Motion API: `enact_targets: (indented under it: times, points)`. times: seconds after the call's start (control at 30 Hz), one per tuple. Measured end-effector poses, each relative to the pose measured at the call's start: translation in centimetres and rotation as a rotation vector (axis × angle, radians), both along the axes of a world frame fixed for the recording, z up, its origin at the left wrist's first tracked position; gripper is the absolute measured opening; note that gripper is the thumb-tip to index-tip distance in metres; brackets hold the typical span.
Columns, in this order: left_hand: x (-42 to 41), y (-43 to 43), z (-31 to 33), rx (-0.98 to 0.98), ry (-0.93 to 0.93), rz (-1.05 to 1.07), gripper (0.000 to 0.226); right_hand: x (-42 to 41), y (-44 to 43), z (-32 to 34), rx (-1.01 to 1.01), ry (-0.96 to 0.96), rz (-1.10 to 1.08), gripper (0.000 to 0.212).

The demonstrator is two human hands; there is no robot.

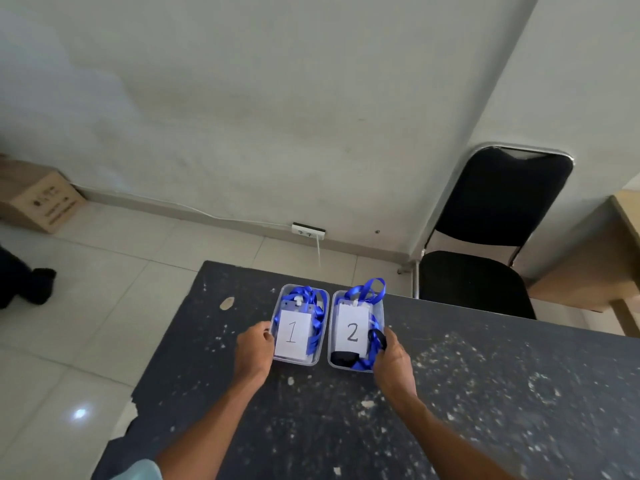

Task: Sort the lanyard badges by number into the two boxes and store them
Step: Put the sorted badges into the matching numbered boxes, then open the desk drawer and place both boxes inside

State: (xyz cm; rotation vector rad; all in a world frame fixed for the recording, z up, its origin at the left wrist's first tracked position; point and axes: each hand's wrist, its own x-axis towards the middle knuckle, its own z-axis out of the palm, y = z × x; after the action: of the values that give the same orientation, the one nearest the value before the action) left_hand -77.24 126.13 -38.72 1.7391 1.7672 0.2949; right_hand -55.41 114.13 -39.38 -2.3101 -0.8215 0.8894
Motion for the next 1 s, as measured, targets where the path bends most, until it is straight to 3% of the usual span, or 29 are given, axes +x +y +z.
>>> enact_targets:
  times: [0.37,0.83,1.0]
  points:
    - [-8.1,5.4,0.5,-0.004,-0.011,0.055,0.023,-7.3,5.1,0.2,-0.02,0.092,0.055,0.056]
    - [-11.0,-1.4,3.8,0.046,-0.031,0.035,0.033,-10.0,2.4,4.8,0.057,-0.221,0.242,0.048]
    - [-14.2,-4.7,4.7,0.004,-0.018,-0.04,0.036,-13.9,0.8,6.1,0.127,-0.235,0.349,0.047]
